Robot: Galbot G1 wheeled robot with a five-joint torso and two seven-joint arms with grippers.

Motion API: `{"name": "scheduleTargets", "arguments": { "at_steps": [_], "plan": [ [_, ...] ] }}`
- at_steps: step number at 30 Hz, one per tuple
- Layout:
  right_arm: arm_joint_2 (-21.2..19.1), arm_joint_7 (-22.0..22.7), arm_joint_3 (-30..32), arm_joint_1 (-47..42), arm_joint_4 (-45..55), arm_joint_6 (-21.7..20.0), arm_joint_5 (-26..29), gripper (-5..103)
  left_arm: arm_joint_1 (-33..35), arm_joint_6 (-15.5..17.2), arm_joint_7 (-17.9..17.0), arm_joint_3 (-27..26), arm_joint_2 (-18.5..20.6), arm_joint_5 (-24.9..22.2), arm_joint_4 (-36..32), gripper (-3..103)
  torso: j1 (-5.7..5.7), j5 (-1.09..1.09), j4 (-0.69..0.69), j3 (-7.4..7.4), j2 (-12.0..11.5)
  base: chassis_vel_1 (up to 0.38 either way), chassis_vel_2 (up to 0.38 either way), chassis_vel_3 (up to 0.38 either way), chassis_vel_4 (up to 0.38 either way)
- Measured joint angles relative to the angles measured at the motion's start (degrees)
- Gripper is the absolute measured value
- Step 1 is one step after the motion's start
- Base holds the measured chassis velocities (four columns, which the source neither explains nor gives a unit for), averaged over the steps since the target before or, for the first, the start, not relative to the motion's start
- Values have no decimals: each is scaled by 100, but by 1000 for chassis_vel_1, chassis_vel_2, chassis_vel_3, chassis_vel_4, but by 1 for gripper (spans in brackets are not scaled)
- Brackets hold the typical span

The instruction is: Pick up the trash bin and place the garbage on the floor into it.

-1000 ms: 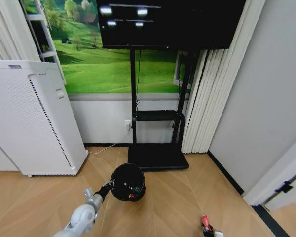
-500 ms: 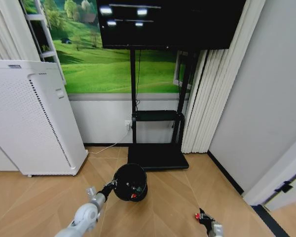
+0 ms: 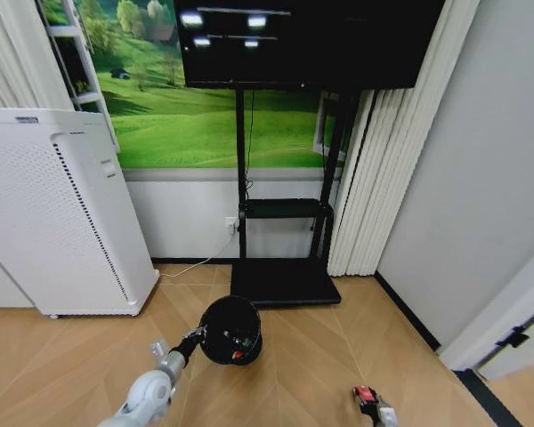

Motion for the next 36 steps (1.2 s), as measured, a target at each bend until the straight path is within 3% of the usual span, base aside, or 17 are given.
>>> {"name": "scheduleTargets", "arguments": {
  "at_steps": [1, 7, 11, 19, 21, 36],
  "plan": [
    [0, 0, 0, 0, 0, 0, 0, 63, 0, 0, 0, 0, 0, 0, 0, 6, 0, 0, 0, 0, 0, 0, 0, 0, 0],
    [126, 101, -64, 369, -437, -11, 17, 89, 20, -11, -6, -2, 12, 0, 7, 6, 0, 0, 1, 0, 0, 0, 0, 0, 0],
    [191, 168, -95, 565, -625, -54, 23, 100, 22, -14, -13, -9, 13, -2, 12, 6, 0, 0, 1, 0, 0, 0, 0, 0, 0],
    [223, 186, -123, 787, -931, -61, -37, 103, 20, -20, -18, -22, 17, -16, 24, 6, 0, 0, 1, 0, 0, 0, 0, 0, 0],
    [236, 244, -112, 830, -1049, -61, -37, 99, 20, -24, -18, -27, 17, -18, 28, 6, 0, 0, 1, 0, 0, 0, 0, 0, 0],
    [167, 311, 23, 635, -1113, -3, 101, 93, 7, -32, -6, -6, -23, -14, 62, 6, 0, 0, 0, 0, 0, 0, 0, 0, 0]
  ]
}}
